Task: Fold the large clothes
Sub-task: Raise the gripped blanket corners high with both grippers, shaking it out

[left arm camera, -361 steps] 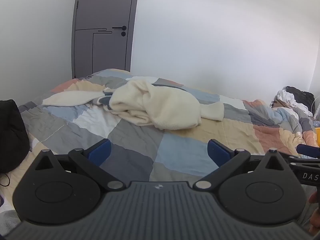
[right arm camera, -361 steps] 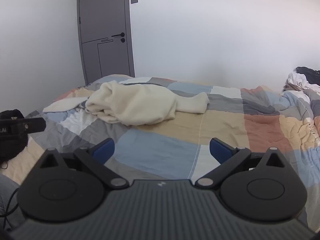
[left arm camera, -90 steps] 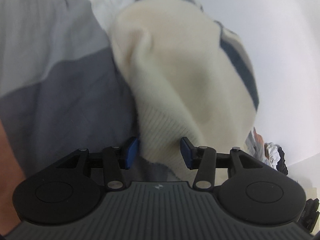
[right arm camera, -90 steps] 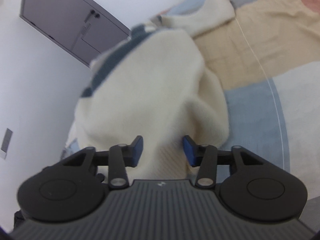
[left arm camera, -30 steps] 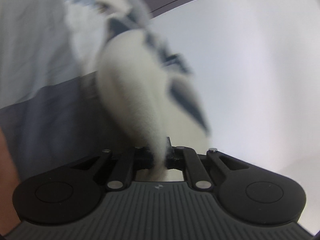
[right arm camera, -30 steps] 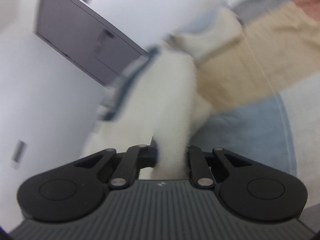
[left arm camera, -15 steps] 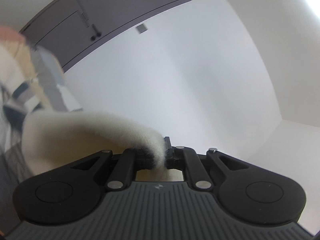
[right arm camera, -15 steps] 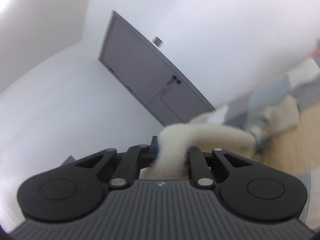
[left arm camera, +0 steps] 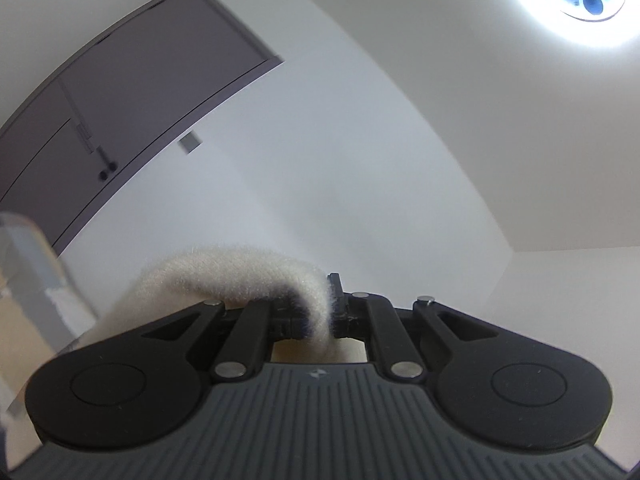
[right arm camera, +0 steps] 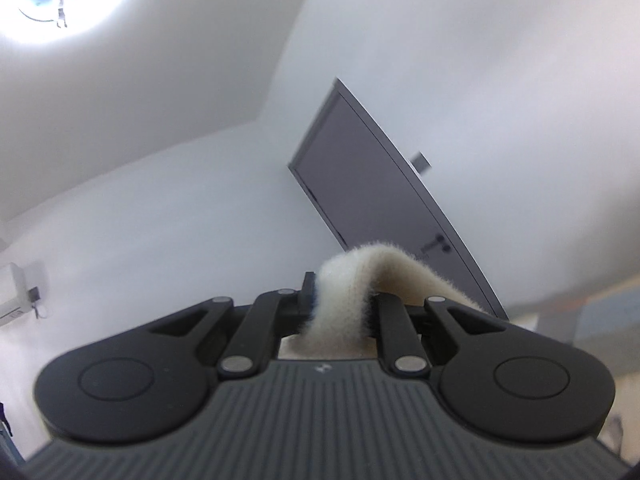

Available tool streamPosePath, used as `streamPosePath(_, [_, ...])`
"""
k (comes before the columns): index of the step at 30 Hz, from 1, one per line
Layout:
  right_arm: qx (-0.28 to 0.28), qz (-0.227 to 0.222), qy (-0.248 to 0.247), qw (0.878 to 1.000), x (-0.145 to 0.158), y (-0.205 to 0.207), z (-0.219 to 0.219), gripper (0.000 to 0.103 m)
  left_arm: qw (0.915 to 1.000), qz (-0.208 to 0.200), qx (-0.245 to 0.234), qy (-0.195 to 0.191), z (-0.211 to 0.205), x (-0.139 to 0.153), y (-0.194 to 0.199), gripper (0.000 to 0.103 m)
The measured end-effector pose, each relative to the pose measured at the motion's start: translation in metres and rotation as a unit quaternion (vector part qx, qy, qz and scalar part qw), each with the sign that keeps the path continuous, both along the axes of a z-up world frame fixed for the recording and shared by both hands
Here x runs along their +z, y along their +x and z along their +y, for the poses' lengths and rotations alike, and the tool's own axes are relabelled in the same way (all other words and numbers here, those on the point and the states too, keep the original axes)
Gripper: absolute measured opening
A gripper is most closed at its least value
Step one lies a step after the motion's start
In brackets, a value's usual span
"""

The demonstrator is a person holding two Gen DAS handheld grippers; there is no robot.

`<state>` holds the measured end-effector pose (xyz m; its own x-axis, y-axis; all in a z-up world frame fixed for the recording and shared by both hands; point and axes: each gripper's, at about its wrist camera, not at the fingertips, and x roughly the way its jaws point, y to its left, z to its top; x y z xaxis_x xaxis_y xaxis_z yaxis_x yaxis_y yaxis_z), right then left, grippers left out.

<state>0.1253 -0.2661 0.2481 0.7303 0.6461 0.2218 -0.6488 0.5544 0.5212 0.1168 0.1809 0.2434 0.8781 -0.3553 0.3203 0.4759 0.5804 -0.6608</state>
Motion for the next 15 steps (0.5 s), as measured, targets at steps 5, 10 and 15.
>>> streamPosePath(5, [-0.021, -0.059, 0.004, 0.998, 0.061, -0.009, -0.008, 0.014, 0.999, -0.041, -0.007, 0.015, -0.007, 0.063, 0.008, 0.009])
streamPosePath(10, [-0.065, -0.055, -0.031, 0.996, 0.071, 0.018, -0.007, 0.014, 0.9987, -0.014, 0.01, 0.048, -0.019, 0.071, 0.049, 0.01])
streamPosePath(15, [-0.083, 0.028, -0.074, 0.993, 0.011, 0.092, -0.002, 0.014, 0.9943, 0.067, 0.029, 0.078, -0.022, 0.002, 0.159, 0.01])
